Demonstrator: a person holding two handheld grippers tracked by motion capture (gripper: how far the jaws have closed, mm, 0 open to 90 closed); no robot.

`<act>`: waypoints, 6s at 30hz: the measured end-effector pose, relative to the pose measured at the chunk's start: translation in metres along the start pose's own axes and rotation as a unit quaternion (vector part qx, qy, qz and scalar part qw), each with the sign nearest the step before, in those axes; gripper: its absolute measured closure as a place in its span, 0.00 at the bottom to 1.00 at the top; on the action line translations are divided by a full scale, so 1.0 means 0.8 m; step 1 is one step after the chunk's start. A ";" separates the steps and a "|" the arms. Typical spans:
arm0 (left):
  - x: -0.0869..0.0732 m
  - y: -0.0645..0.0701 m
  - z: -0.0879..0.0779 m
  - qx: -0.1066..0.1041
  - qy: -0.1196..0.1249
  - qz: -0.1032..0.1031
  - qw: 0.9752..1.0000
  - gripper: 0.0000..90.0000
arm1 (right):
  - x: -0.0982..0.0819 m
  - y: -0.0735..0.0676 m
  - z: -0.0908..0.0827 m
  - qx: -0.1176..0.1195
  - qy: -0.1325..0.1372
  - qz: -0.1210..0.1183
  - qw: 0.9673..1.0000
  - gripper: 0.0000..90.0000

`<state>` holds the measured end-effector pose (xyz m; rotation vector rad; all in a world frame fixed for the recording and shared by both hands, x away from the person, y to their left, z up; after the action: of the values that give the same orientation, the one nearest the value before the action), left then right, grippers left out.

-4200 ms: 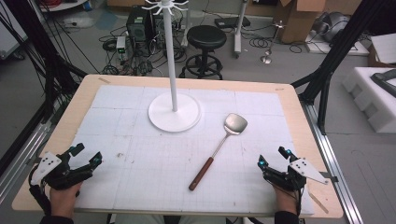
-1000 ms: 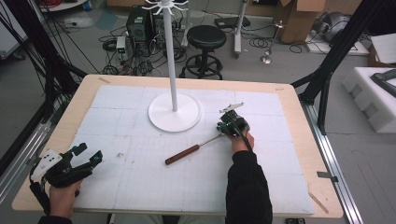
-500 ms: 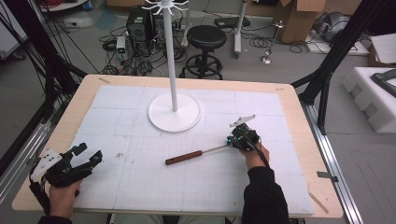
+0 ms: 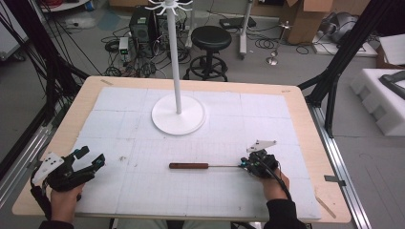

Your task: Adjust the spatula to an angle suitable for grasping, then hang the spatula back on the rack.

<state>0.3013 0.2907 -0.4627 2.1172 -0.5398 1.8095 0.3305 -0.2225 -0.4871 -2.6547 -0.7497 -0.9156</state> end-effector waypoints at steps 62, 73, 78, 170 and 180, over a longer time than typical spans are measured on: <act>-0.001 0.002 0.002 -0.003 -0.008 0.004 1.000 0.27 | 0.030 0.003 0.011 -0.064 -0.025 0.020 0.997 0.99; -0.001 0.002 0.002 -0.003 -0.008 0.005 1.000 0.27 | 0.007 -0.021 0.001 0.001 -0.053 0.002 0.999 1.00; 0.000 0.002 0.002 -0.003 -0.008 0.006 1.000 0.27 | -0.002 -0.035 -0.005 0.023 -0.056 -0.006 0.998 1.00; -0.001 0.011 0.003 -0.020 -0.019 0.032 0.999 0.25 | 0.016 -0.058 0.016 0.086 -0.033 -0.068 0.993 0.65; -0.001 0.011 0.003 -0.020 -0.019 0.033 0.999 0.26 | 0.017 -0.060 0.015 0.095 -0.044 -0.071 0.992 0.80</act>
<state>0.2994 0.2817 -0.4643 2.1342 -0.6561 1.7812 0.3200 -0.1720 -0.4857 -2.5144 -1.0040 -0.7235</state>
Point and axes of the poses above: each handheld gripper's, and its own axes: z roughly forward along the jaws, x roughly out of its top, y roughly to its right, the point moved 7 cm from there along z, roughly forward along the jaws, and after that the axes turned 10 degrees about z, right-handed, at the moved point
